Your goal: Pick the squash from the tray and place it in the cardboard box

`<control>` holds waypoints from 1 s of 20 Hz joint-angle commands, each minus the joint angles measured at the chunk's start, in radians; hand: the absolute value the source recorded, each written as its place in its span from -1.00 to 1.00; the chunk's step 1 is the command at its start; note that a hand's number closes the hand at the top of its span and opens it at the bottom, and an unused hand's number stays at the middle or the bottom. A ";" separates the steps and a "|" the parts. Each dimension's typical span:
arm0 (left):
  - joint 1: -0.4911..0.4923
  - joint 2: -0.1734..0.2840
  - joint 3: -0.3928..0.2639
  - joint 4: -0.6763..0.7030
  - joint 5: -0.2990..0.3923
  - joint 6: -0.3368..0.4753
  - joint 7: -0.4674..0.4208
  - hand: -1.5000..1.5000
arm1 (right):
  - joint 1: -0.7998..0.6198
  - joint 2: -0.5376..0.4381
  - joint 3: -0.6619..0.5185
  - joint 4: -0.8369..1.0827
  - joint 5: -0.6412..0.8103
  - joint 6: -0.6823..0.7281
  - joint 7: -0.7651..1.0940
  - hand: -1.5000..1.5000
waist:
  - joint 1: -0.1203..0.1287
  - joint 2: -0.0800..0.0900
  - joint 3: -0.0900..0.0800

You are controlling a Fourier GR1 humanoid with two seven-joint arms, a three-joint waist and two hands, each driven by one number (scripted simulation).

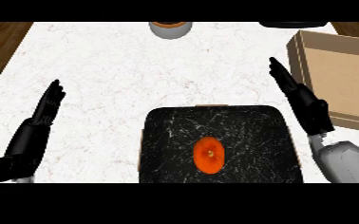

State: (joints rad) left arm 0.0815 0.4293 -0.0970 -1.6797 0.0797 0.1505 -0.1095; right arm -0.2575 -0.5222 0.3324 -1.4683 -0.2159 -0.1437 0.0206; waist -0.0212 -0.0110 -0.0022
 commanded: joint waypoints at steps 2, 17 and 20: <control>-0.075 -0.004 -0.022 0.014 -0.033 -0.023 0.003 0.00 | -0.042 -0.073 -0.090 -0.206 -0.097 0.105 0.033 -1.00 | 0.000 0.007 0.002; -0.278 0.005 -0.064 0.166 -0.029 -0.208 -0.016 0.00 | -0.044 -0.230 -0.097 -0.273 0.213 0.353 -0.427 -1.00 | 0.017 0.015 0.003; -0.344 -0.013 -0.048 0.187 -0.028 -0.202 0.033 0.00 | -0.107 -0.287 -0.096 -0.356 0.227 0.408 -0.328 -1.00 | 0.012 0.012 0.002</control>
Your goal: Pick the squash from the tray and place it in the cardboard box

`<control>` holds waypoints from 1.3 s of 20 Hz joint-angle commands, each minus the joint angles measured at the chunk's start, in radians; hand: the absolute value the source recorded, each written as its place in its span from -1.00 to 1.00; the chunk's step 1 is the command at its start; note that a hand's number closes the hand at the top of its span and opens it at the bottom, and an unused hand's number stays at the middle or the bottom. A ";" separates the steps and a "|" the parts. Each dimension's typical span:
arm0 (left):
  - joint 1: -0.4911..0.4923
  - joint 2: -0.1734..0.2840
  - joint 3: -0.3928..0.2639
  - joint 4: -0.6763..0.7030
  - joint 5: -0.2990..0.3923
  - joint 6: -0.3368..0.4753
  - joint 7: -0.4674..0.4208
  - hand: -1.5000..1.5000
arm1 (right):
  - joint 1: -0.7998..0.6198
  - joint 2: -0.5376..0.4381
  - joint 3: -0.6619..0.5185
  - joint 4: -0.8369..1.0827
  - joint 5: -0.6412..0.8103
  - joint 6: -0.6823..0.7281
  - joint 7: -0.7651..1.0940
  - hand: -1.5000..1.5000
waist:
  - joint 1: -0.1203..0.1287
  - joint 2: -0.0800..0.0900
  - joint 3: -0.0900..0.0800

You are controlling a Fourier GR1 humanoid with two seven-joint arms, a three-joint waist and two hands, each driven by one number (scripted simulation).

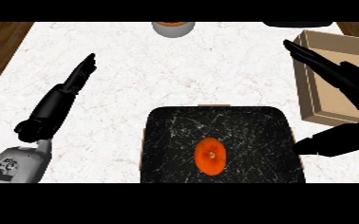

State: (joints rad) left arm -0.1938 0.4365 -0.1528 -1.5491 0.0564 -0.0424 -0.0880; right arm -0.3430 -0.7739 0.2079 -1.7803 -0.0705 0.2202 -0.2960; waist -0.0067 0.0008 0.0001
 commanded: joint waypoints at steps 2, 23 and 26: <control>0.001 0.020 0.022 -0.013 0.026 -0.048 0.020 0.00 | -0.038 -0.063 0.078 -0.101 0.152 0.052 0.084 -1.00 | 0.012 -0.004 -0.001; -0.034 -0.054 0.042 0.075 -0.063 -0.045 -0.030 0.00 | -0.182 0.174 0.523 -0.487 0.357 0.469 1.011 -1.00 | 0.005 -0.002 -0.001; 0.017 -0.028 0.067 -0.077 -0.028 -0.081 0.056 0.00 | -0.187 0.254 0.515 -0.425 0.385 0.506 1.027 -1.00 | 0.015 -0.003 -0.001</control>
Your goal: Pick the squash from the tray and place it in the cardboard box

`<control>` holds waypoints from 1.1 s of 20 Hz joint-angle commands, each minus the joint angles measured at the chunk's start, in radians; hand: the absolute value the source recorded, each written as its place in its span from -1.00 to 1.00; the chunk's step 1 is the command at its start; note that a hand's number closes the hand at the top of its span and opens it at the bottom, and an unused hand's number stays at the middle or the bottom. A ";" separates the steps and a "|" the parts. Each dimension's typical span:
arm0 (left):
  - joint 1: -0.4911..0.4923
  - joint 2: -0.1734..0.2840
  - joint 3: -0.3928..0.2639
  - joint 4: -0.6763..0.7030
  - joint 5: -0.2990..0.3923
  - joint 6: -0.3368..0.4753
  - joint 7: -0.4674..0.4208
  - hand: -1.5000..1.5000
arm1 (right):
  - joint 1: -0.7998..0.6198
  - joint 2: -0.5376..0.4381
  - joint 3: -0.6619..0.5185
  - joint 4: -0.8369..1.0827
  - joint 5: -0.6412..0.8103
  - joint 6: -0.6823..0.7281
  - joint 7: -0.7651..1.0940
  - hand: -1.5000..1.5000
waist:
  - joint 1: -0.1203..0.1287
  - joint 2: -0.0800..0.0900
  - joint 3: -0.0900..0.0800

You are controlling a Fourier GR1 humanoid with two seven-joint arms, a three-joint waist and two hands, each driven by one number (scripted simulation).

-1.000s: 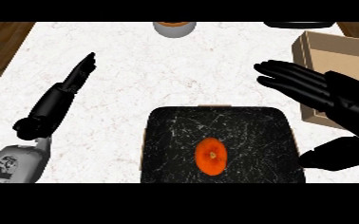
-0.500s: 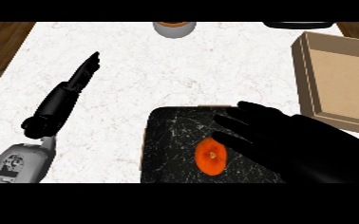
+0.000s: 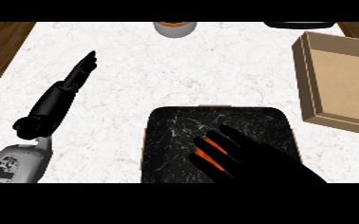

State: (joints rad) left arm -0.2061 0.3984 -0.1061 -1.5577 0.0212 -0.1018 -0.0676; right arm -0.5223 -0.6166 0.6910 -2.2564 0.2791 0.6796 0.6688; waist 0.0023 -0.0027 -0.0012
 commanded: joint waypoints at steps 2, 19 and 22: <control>-0.024 -0.025 0.004 -0.009 -0.030 -0.007 0.040 0.00 | 0.039 0.132 0.092 0.028 0.082 0.059 0.105 -1.00 | -0.003 0.001 0.001; -0.058 -0.092 0.069 0.085 -0.089 -0.052 -0.018 0.00 | 0.155 0.224 0.173 0.213 0.537 -0.002 -0.102 -1.00 | -0.005 0.003 0.001; -0.031 -0.096 0.074 0.103 -0.121 -0.059 -0.071 0.00 | 0.147 0.279 0.149 0.250 0.572 0.036 -0.097 -1.00 | -0.003 0.003 0.001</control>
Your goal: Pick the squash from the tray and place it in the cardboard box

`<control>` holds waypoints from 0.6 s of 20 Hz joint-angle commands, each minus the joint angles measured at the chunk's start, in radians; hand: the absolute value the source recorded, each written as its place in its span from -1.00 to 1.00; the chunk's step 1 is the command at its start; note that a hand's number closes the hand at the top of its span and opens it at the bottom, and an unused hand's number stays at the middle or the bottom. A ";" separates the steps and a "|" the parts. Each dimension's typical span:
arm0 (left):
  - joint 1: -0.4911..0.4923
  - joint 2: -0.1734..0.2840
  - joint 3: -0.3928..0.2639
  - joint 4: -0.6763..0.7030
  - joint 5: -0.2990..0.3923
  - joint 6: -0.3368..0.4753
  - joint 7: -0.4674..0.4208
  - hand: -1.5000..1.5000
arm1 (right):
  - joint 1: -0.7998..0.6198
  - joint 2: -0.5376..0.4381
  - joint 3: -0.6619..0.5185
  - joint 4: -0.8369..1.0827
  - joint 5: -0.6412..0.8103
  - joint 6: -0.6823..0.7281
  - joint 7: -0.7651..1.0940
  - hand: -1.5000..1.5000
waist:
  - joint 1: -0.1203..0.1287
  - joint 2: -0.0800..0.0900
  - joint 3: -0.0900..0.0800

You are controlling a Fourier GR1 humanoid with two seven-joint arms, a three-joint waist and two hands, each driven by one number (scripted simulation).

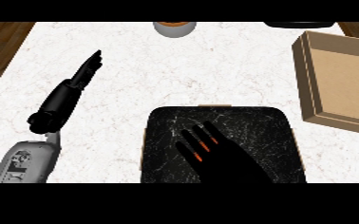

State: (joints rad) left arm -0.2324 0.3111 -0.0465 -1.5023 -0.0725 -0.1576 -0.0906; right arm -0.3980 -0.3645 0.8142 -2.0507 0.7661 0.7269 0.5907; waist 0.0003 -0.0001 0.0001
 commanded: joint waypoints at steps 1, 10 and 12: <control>-0.016 -0.020 0.006 0.007 -0.032 -0.010 0.006 0.00 | 0.004 0.025 -0.052 0.046 0.059 0.017 -0.080 -1.00 | 0.001 0.000 0.000; -0.057 -0.071 0.026 0.027 -0.052 -0.002 0.046 0.00 | 0.016 0.064 -0.103 0.181 0.122 -0.013 -0.244 -1.00 | -0.001 0.001 0.000; -0.020 -0.014 0.069 -0.069 -0.006 -0.079 0.069 0.00 | 0.096 0.051 -0.062 0.125 0.186 -0.017 -0.229 -1.00 | 0.000 -0.001 0.000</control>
State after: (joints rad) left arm -0.2399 0.2809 -0.0077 -1.5434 -0.0947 -0.1978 -0.0470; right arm -0.3318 -0.3241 0.7620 -1.9242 0.9081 0.6961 0.3863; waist 0.0008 -0.0001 0.0001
